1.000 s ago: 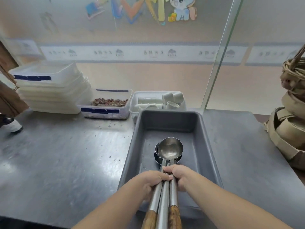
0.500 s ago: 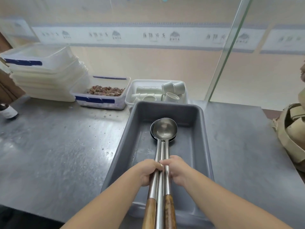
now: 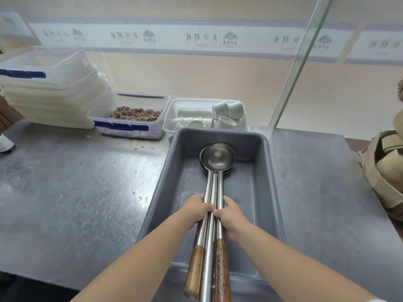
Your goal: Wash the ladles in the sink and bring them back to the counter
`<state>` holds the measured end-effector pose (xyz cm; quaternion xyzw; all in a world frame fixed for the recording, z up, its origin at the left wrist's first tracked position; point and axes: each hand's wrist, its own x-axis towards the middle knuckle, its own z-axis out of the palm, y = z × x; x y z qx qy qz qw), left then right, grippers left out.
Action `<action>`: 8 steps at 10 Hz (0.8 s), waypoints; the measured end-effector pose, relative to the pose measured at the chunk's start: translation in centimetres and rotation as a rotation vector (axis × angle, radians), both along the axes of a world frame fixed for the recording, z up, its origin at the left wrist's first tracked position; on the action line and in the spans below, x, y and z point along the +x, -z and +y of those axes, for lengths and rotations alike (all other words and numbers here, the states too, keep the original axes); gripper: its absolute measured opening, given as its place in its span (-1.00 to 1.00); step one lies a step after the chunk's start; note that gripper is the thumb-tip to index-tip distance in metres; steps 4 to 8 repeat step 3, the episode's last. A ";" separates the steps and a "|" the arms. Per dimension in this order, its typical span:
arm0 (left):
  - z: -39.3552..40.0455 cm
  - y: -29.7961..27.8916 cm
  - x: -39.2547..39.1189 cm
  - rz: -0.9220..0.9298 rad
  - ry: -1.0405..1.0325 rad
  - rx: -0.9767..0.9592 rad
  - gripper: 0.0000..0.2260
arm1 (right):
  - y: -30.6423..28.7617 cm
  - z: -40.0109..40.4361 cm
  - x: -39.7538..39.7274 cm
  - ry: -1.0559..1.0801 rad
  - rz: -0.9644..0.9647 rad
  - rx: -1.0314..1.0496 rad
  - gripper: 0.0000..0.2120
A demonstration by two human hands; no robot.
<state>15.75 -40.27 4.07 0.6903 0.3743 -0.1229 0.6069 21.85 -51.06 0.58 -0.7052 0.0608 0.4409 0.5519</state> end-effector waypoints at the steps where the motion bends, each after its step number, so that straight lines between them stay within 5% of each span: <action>1: 0.2 -0.2 -0.5 0.058 0.157 0.203 -0.51 | -0.4 0.1 -0.3 -0.049 -0.068 -0.044 -0.26; 3: 2.4 -1.0 -3.4 0.100 0.310 0.313 -0.24 | -3.8 0.2 -2.2 -0.217 -0.326 -0.266 -0.30; 8: 2.4 -1.0 -3.4 0.100 0.310 0.313 -0.24 | -3.8 0.2 -2.2 -0.217 -0.326 -0.266 -0.30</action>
